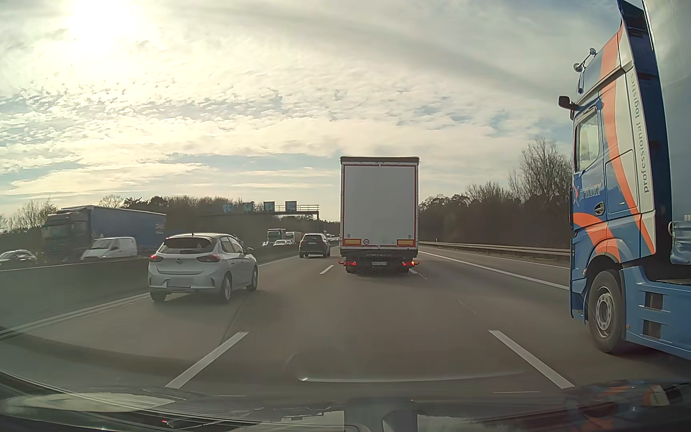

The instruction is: Follow the waypoints while adhering to traffic rules and regulations

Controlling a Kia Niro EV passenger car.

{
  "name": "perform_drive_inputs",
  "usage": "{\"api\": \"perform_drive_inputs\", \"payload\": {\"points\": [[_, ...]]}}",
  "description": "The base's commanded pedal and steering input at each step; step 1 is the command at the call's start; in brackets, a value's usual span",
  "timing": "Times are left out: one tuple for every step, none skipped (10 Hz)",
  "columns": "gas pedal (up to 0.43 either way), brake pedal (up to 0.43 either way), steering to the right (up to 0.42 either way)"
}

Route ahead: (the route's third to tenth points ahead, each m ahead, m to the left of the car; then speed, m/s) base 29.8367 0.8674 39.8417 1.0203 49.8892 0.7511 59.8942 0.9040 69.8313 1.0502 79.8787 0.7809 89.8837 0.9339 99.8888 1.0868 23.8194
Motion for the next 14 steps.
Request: {"api": "perform_drive_inputs", "payload": {"points": [[0.087,0.000,-0.002],[0.087,0.000,-0.002],[0.087,0.000,-0.002],[0.098,0.000,-0.002],[0.098,0.000,-0.002],[0.110,0.000,-0.002],[0.118,0.000,-0.002],[0.118,0.000,-0.002],[0.130,0.000,-0.002],[0.130,0.000,-0.003],[0.130,0.000,-0.003],[0.130,0.000,-0.003],[0.130,0.000,-0.003],[0.138,0.000,-0.004]]}}
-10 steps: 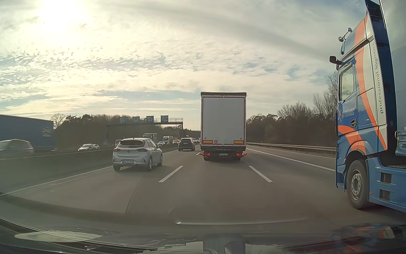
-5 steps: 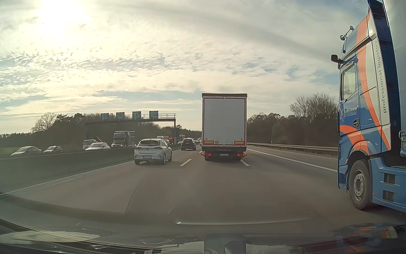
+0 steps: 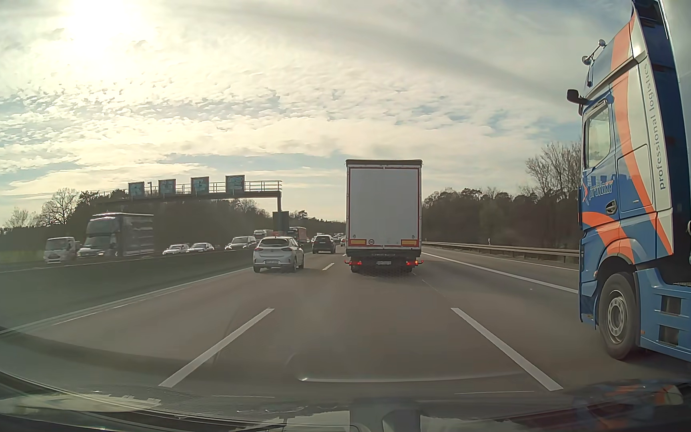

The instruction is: Follow the waypoints while adhering to traffic rules and regulations

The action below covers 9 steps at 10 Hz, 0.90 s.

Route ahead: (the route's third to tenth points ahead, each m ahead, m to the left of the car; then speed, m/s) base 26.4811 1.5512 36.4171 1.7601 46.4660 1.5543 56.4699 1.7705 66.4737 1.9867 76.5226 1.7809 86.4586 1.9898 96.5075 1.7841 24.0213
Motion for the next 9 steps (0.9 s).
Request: {"api": "perform_drive_inputs", "payload": {"points": [[0.138,0.000,-0.004],[0.150,0.000,-0.004],[0.150,0.000,-0.004],[0.157,0.000,-0.004],[0.157,0.000,-0.004],[0.157,0.000,-0.004],[0.157,0.000,-0.004],[0.157,0.000,-0.004],[0.169,0.000,-0.004]]}}
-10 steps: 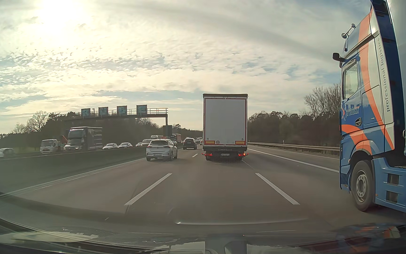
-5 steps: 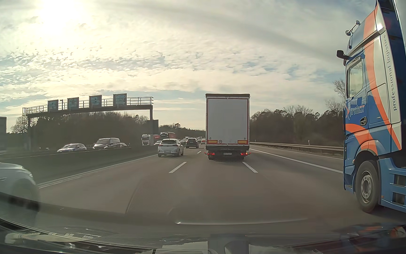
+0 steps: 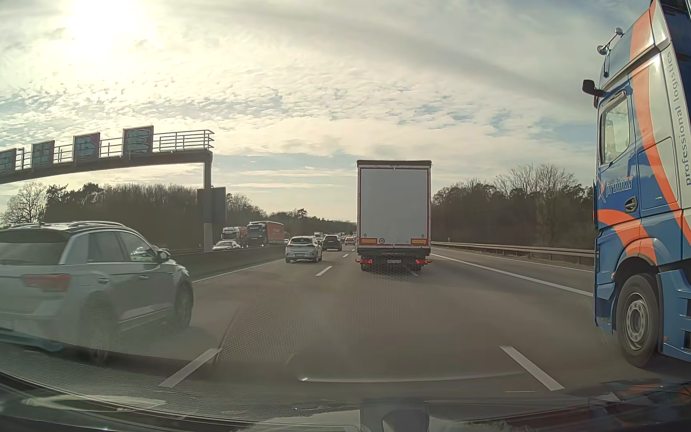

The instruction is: Follow the waypoints while adhering to traffic rules and regulations

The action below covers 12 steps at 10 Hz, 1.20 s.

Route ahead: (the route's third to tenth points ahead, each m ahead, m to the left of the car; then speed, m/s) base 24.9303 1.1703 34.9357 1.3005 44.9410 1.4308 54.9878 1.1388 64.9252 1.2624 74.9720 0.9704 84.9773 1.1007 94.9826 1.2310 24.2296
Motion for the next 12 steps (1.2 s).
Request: {"api": "perform_drive_inputs", "payload": {"points": [[0.177,0.000,-0.003],[0.177,0.000,-0.003],[0.177,0.000,-0.003],[0.189,0.000,-0.002],[0.189,0.000,-0.001],[0.189,0.000,-0.001],[0.189,0.000,-0.001],[0.197,0.000,-0.001],[0.197,0.000,-0.001],[0.197,0.000,-0.002],[0.209,0.000,-0.001],[0.209,0.000,-0.001]]}}
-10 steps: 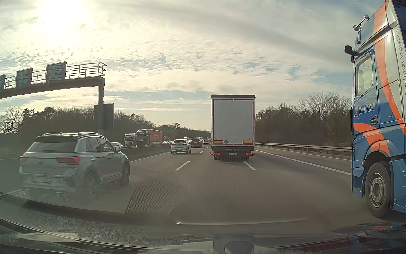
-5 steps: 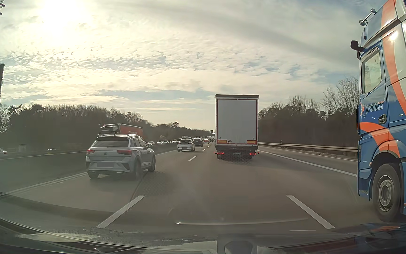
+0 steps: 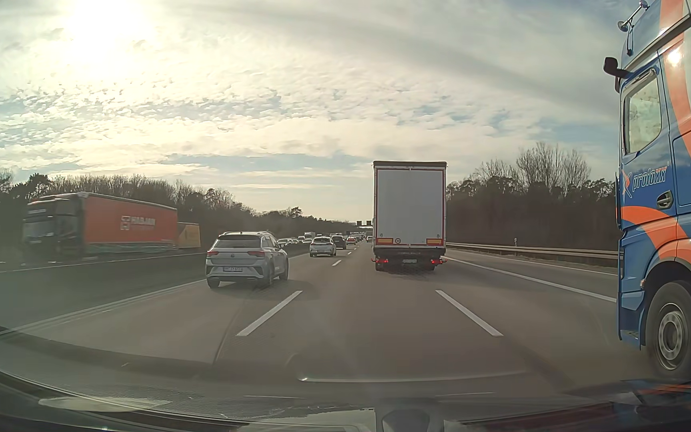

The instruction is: Follow the waypoints while adhering to traffic rules and regulations

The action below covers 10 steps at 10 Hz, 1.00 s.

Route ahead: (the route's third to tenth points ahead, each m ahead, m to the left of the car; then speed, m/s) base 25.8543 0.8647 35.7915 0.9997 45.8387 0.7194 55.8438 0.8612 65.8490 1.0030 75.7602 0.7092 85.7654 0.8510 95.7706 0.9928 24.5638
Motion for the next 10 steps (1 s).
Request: {"api": "perform_drive_inputs", "payload": {"points": [[0.209,0.000,-0.001],[0.220,0.000,-0.001],[0.220,0.000,-0.001],[0.220,0.000,-0.001],[0.220,0.000,-0.001],[0.220,0.000,-0.002],[0.220,0.000,-0.001],[0.220,0.000,-0.001],[0.220,0.000,-0.002],[0.220,0.000,-0.002]]}}
